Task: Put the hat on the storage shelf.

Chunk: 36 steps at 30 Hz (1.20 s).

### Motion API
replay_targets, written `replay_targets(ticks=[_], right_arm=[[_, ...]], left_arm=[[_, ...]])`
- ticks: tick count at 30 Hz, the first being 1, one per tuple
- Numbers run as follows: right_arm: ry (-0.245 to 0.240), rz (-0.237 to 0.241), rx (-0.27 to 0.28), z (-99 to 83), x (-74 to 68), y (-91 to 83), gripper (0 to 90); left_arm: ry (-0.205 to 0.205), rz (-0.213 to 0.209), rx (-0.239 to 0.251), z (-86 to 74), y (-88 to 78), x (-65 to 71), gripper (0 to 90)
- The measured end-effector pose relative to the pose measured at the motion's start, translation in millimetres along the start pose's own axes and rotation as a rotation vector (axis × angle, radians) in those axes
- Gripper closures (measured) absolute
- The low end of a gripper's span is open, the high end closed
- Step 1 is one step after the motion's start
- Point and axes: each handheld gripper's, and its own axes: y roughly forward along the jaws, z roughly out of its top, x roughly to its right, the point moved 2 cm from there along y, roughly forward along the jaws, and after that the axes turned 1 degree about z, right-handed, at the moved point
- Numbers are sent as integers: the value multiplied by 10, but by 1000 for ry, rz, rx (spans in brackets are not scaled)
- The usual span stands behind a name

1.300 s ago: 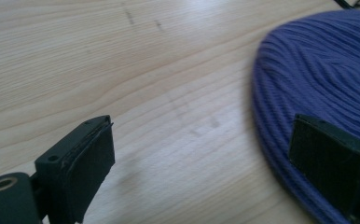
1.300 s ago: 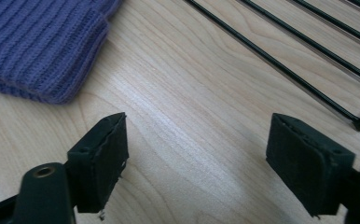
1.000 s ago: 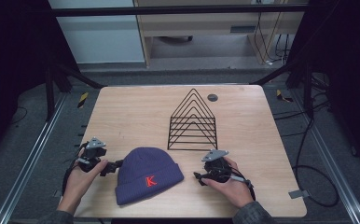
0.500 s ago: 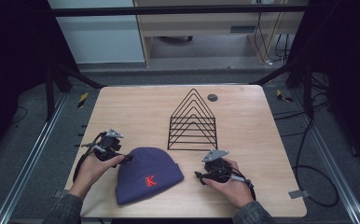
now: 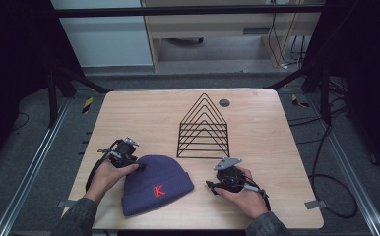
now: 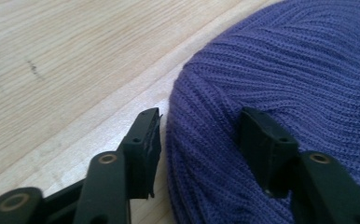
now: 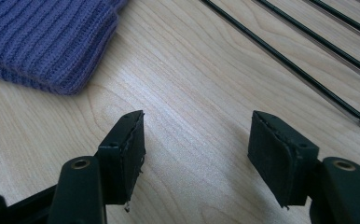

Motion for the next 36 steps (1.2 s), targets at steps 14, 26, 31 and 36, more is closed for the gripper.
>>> replay_targets(ticks=[14, 26, 31, 36], right_arm=[[6, -6, 7, 0, 16, -9, 345], [11, -19, 16, -2, 36, -33, 328], [13, -22, 15, -2, 41, -32, 320], [13, -27, 15, -3, 45, -35, 313]], left_arm=[[13, 14, 23, 4, -35, 40, 783], [-85, 86, 81, 132, -410, 201, 806], [-120, 126, 112, 248, -568, 299, 808], [-147, 156, 142, 378, -748, 411, 810]])
